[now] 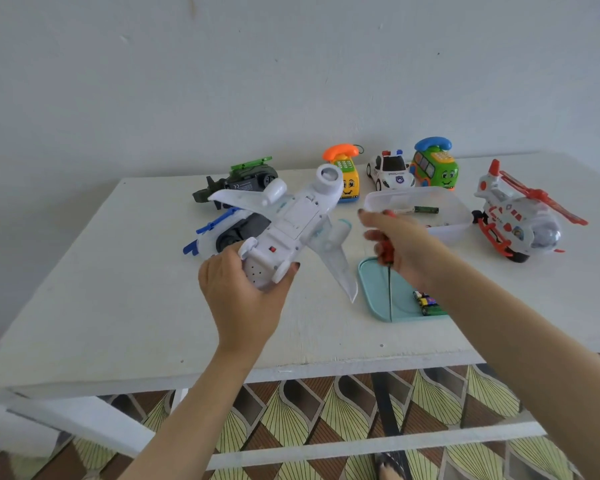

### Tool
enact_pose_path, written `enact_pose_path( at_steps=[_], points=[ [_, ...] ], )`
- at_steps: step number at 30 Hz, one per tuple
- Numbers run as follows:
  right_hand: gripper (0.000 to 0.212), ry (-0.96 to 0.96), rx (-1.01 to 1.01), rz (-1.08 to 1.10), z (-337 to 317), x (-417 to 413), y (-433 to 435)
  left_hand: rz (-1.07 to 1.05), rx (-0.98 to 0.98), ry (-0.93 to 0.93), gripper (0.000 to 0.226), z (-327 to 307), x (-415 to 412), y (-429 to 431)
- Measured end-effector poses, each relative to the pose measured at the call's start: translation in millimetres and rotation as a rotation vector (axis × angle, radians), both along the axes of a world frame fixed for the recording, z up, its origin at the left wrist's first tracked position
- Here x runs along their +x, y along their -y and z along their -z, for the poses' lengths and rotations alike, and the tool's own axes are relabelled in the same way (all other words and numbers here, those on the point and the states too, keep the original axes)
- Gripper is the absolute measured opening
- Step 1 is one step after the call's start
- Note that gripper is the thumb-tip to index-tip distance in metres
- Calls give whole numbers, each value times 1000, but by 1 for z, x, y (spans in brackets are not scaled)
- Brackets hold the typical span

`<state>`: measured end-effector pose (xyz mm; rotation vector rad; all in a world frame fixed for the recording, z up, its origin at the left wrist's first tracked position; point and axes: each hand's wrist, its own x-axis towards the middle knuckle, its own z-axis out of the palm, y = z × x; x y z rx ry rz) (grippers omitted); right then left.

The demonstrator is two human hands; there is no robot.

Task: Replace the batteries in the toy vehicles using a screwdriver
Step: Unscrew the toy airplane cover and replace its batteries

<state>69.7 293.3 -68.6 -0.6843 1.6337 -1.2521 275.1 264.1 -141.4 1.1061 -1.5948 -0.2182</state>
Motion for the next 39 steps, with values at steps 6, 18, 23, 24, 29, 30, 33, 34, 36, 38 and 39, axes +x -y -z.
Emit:
enact_pose_path(
  at_steps=[6, 18, 23, 24, 29, 30, 33, 34, 36, 38, 39],
  points=[
    [36, -80, 4, -268, -8, 9, 4, -17, -159, 13, 61, -2, -13, -7],
    [28, -416, -39, -389, -36, -13, 14, 215, -196, -11, 32, -30, 10, -5],
    [36, -800, 75, -720, -65, -12, 22, 318, -241, 441, 64, -81, 22, 33],
    [36, -817, 84, -768, -69, -10, 23, 363, -259, 560, 70, -87, 21, 38],
    [34, -842, 106, -928, -72, -3, 28, 596, -305, 863, 64, -90, 8, 43],
    [33, -860, 115, -953, -71, -3, 29, 629, -294, 864, 58, -88, 8, 41],
    [43, -953, 109, -958, -71, -2, 28, 642, -255, 827, 55, -78, 14, 38],
    [43, -973, 65, -910, -73, -2, 27, 623, -262, 801, 55, -73, 17, 38],
    [29, -927, -88, -740, -79, -5, 30, 562, -258, 719, 55, -63, 22, 37],
    [5, -769, -236, -527, -86, -8, 33, 485, -232, 645, 57, -55, 26, 35],
    [4, -732, -293, -421, -87, -9, 33, 451, -219, 620, 58, -51, 27, 34]
  ],
)
